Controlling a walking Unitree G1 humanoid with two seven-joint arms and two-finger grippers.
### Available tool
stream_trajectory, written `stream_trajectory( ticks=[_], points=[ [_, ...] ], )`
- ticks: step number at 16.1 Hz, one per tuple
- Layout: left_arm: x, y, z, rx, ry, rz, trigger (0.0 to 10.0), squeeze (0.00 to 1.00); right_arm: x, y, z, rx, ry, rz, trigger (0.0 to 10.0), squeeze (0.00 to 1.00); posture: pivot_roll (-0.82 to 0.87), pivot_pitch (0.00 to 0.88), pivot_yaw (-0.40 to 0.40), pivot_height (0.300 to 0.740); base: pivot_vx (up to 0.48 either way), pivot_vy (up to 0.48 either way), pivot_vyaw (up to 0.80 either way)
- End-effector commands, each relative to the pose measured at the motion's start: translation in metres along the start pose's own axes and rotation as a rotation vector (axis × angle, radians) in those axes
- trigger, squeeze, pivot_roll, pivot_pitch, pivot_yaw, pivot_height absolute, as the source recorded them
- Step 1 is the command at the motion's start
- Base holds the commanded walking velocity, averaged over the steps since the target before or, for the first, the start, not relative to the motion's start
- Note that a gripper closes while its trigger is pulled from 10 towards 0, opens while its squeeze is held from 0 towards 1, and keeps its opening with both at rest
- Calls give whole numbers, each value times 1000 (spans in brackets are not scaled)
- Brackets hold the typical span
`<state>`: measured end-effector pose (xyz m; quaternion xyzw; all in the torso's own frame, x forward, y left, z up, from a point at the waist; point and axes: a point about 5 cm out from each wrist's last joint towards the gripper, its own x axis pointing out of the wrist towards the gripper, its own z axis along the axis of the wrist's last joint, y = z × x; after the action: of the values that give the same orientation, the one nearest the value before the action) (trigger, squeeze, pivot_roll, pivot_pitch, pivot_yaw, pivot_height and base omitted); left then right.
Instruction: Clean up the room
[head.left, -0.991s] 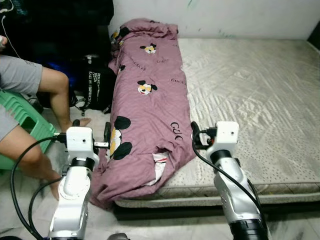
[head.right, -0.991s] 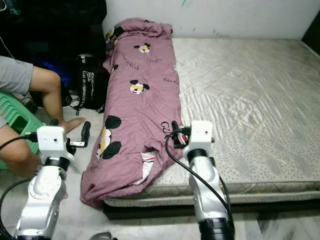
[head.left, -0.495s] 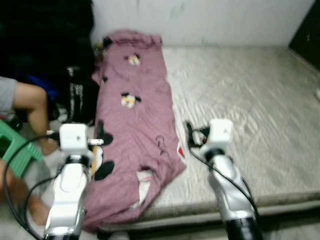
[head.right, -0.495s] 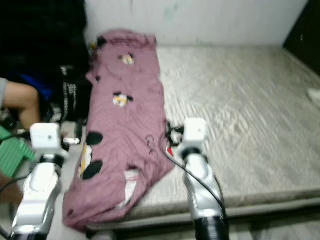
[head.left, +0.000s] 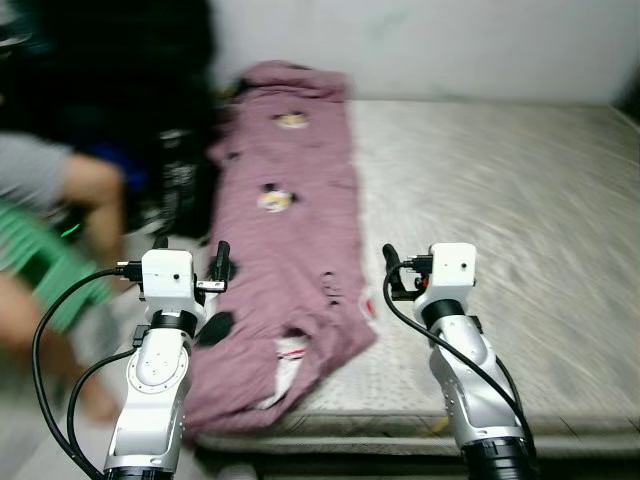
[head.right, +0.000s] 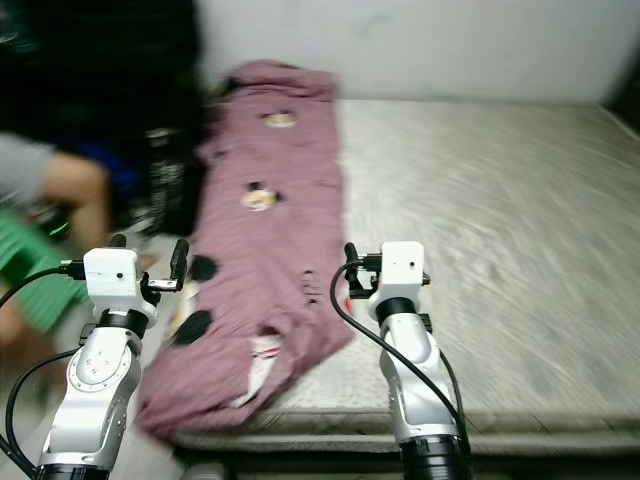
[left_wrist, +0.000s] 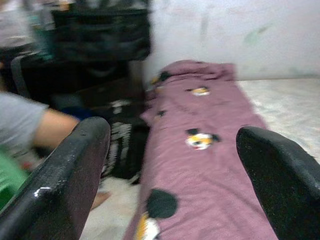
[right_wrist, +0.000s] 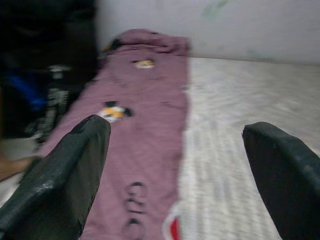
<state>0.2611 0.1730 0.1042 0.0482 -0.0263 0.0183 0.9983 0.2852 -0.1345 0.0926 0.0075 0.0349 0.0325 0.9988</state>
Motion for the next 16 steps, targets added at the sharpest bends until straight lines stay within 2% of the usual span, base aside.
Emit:
stream_trajectory(
  ticks=[1,7,16],
  points=[
    [0,1,-1,0,7,5,10000,0,1,2,-1,-1,6,3,10000,0,37,0,-9,740,0,0,400],
    [1,2,-3,-4,16,12,10000,0,2,2,-1,20,1,0,10000,0,40,0,-8,735,0,0,0],
    [1,1,-4,-9,24,5,10000,0,2,2,-2,21,1,11,10000,0,40,0,-13,650,0,0,0]
  ],
)
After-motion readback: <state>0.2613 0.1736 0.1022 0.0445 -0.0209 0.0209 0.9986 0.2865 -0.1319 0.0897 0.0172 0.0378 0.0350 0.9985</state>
